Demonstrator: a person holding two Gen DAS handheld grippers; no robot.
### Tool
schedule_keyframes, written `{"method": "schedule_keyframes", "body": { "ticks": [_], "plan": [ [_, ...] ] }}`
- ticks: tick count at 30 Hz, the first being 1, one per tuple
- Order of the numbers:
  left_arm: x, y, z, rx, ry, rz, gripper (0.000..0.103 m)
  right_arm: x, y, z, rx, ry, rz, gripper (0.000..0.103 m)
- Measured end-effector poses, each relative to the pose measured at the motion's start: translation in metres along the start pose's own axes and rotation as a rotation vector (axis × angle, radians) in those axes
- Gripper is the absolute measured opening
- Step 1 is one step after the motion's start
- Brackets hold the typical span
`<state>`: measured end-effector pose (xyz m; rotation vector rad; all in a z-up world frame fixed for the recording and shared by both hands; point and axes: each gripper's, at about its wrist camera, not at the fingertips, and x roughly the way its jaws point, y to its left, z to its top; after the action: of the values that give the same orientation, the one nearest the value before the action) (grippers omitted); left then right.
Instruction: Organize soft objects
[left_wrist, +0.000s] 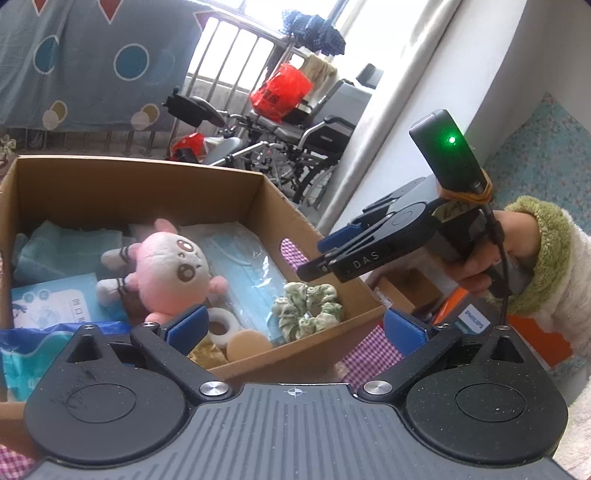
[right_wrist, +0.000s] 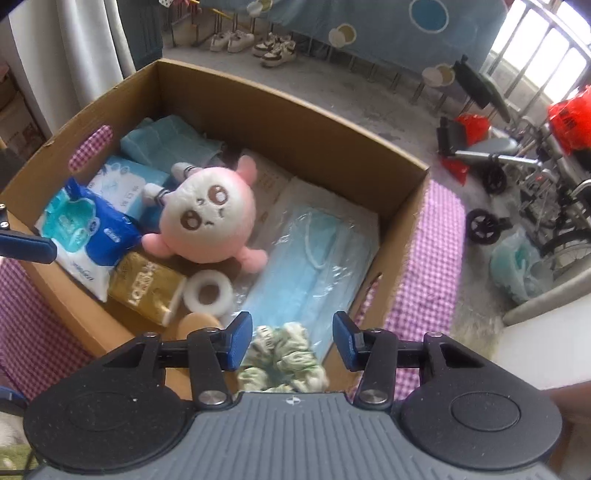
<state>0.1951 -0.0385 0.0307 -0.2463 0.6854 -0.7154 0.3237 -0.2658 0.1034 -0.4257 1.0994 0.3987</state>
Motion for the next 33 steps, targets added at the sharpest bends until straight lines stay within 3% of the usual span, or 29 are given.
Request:
{"method": "schedule_keyframes", "body": {
  "ticks": [8,17,21,26,28,31,33],
  "plan": [
    [-0.017,0.013,-0.01,-0.015,-0.028,-0.008,0.102,0.05,-0.009,0.001,0.172,0.261,0.106,0.044],
    [-0.031,0.03,-0.017,-0.066,-0.05,-0.017,0.102,0.055,-0.003,0.014,0.191,0.294,0.076,0.045],
    [-0.037,0.028,-0.018,-0.062,-0.059,0.008,0.102,0.028,0.004,0.012,0.17,0.206,0.031,0.05],
    [-0.048,0.017,-0.017,-0.04,-0.077,0.082,0.102,-0.027,0.02,-0.004,0.185,-0.006,0.022,0.056],
    [-0.054,0.01,-0.015,-0.02,-0.082,0.138,0.103,-0.054,0.029,-0.017,0.198,-0.119,0.038,0.077],
    [-0.061,0.002,-0.012,-0.001,-0.062,0.219,0.103,-0.089,0.044,-0.04,0.222,-0.285,0.027,0.099],
    [-0.065,0.0,-0.01,0.004,-0.044,0.272,0.103,-0.107,0.053,-0.058,0.251,-0.385,0.018,0.103]
  ]
}}
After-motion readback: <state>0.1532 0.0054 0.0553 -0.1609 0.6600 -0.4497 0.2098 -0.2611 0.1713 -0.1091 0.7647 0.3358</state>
